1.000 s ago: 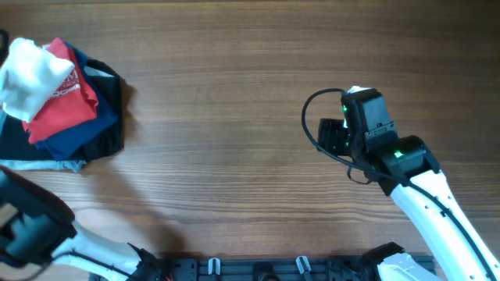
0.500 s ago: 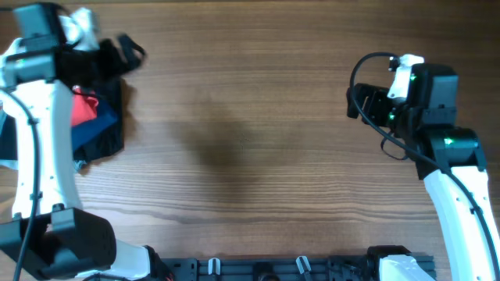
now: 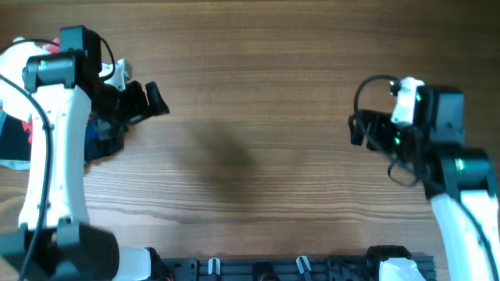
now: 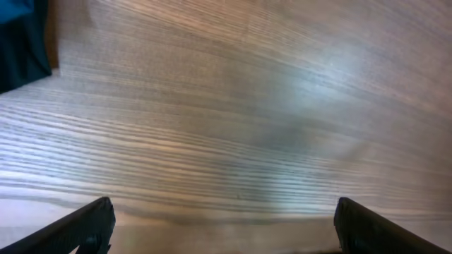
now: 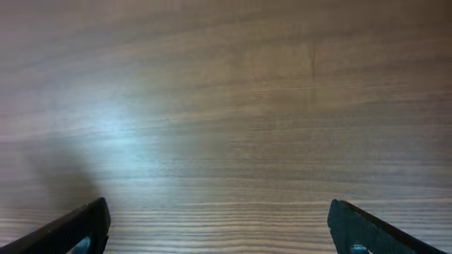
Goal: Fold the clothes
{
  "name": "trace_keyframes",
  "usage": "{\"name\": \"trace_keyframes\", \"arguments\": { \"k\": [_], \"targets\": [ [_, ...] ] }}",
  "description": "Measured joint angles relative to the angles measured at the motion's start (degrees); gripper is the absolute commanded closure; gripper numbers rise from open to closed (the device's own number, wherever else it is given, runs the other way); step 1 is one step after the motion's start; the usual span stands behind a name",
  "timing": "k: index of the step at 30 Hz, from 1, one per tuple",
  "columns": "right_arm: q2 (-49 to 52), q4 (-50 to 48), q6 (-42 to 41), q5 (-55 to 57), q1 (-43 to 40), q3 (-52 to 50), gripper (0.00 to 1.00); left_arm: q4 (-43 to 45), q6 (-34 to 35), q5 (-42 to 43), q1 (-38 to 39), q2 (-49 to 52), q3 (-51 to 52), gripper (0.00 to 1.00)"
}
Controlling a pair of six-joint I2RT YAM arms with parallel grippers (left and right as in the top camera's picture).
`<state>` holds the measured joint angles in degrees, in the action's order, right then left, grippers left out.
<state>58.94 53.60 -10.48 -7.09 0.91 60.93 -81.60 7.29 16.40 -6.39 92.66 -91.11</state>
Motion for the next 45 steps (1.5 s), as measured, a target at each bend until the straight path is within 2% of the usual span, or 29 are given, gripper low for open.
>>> {"name": "trace_keyframes", "arguments": {
  "k": [5, 9, 11, 14, 34, 36, 40, 45],
  "targets": [
    [-14.3, -1.5, -0.8, 0.2, 0.0, -6.5, 0.0, 10.9, 0.0, -0.8, 2.6, -15.5, 13.9, 0.0],
    [-26.6, -2.5, -2.1, 2.1, 0.0, -10.3, 0.0, 25.7, 0.0, -3.3, 3.5, -35.8, 29.4, 0.0],
    [-29.1, -2.4, -2.4, 2.7, 0.0, -10.5, 0.0, 30.1, 0.3, -4.1, 3.5, -44.4, 35.5, 0.0],
    [-29.9, -2.3, -2.7, 3.0, 0.0, -10.6, 0.0, 30.6, 0.3, -4.6, 3.5, -50.6, 39.4, 0.0],
    [-29.9, -1.7, -2.9, 3.1, 0.0, -10.7, 0.0, 30.6, 0.5, -4.7, 3.5, -52.9, 40.2, 0.0],
    [-30.3, 0.7, -3.0, 3.1, 0.0, -10.8, 0.0, 30.6, 0.5, -4.6, 3.5, -52.9, 40.2, 0.0],
    [-35.2, -1.2, -2.9, 3.1, 0.0, -13.6, 0.0, 30.6, 0.5, -4.6, 3.5, -52.9, 40.2, 0.0],
    [-50.5, -13.4, -3.0, 2.4, 0.0, -27.8, 0.0, 30.6, 0.5, -4.7, 3.5, -52.9, 40.2, 0.0]
  ]
}}
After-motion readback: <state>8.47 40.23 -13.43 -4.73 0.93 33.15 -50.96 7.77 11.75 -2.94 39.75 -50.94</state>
